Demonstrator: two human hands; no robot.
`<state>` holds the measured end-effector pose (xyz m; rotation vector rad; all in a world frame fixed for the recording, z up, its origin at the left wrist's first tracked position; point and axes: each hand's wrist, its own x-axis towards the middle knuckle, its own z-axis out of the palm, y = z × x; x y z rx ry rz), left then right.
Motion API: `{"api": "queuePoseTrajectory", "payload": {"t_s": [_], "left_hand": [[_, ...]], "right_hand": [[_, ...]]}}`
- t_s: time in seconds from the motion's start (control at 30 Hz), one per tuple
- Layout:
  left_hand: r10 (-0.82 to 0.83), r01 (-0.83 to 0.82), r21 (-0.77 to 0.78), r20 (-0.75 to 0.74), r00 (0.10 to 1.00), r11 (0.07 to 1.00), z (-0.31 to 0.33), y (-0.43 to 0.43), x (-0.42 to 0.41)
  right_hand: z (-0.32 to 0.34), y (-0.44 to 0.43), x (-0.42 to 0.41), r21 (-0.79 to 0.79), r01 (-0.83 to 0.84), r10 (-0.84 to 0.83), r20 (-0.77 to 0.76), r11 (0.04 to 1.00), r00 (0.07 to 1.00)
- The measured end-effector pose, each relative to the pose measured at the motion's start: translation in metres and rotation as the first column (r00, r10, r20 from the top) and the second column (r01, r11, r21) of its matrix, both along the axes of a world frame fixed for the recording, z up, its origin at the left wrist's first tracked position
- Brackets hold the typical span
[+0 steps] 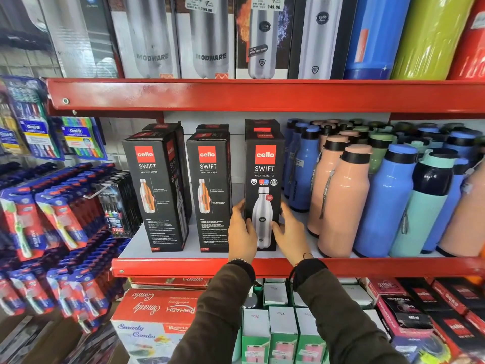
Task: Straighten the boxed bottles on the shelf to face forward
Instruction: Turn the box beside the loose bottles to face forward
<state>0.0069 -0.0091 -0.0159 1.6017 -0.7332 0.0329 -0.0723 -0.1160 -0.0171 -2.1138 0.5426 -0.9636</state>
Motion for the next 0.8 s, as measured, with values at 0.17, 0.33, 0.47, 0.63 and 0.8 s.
{"api": "queuePoseTrajectory", "payload": {"t_s": [0.17, 0.33, 0.47, 0.63, 0.8], "left_hand": [[-0.061, 0.062, 0.004, -0.036, 0.997, 0.998, 0.001, 0.003, 0.001], [-0.043, 0.044, -0.025, 0.019, 0.999, 0.999, 0.001, 0.014, -0.007], [-0.015, 0.026, -0.104, 0.105, 0.994, 0.994, 0.01, 0.031, -0.01], [0.142, -0.086, -0.235, 0.233, 0.962, 0.968, 0.026, 0.053, -0.001], [0.277, -0.229, -0.243, 0.185, 0.943, 0.942, 0.028, 0.072, 0.022]], "right_hand": [[0.002, 0.002, 0.0, 0.004, 0.024, -0.024, 0.021, 1.0, 0.999], [0.006, 0.006, -0.004, 0.013, 0.101, -0.101, 0.167, 0.995, 0.981], [0.015, 0.022, -0.005, 0.001, 0.147, -0.14, 0.323, 0.989, 0.936], [0.026, 0.055, 0.008, -0.096, 0.1, -0.055, 0.386, 0.99, 0.921], [0.027, 0.08, 0.035, -0.035, -0.071, 0.077, 0.239, 0.997, 0.968]]}}
